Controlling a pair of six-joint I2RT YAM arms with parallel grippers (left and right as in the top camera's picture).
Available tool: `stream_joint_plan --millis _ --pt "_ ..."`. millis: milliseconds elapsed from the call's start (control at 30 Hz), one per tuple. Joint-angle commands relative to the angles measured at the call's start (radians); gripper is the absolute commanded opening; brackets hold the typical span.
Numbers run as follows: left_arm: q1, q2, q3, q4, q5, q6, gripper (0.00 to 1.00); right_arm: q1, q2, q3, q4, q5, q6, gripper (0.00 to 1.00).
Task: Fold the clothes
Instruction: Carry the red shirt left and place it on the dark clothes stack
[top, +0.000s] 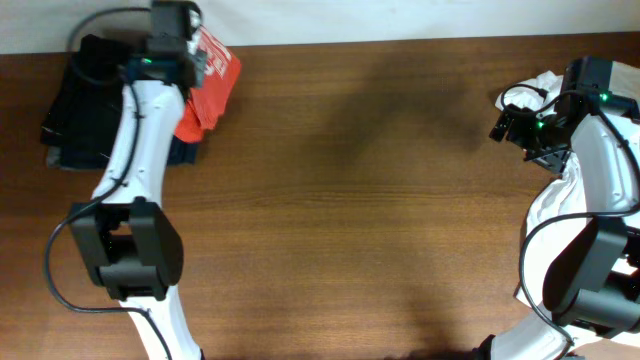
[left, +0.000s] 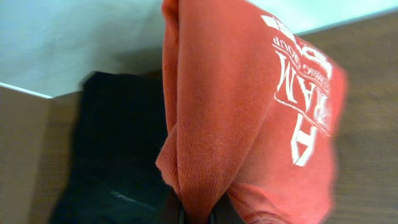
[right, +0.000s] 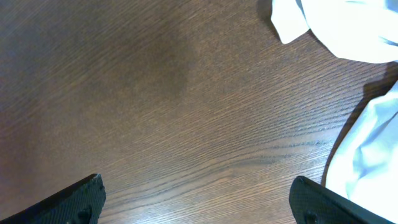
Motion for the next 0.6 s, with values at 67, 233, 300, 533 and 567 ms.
stream_joint_plan --millis 67,233,300,533,567 --pt "0.167 -0.035 0.155 0.003 0.13 0.016 0.0 -0.001 -0.002 0.006 0.0 0.007 0.0 0.98" --pt "0.284 0.062 0.15 -0.013 0.217 -0.023 0.01 -0.001 -0.002 0.006 -0.001 0.007 0.0 0.98" --pt "0.293 0.074 0.151 0.013 0.217 -0.06 0.01 -0.001 -0.002 0.006 0.0 0.007 0.0 0.98" --pt "0.151 -0.073 0.216 -0.006 0.217 -0.105 0.01 -0.001 -0.002 0.006 -0.001 0.007 0.0 0.98" --pt "0.125 -0.084 0.216 -0.023 0.214 -0.127 0.0 -0.001 -0.002 0.006 0.0 0.007 0.0 0.98"
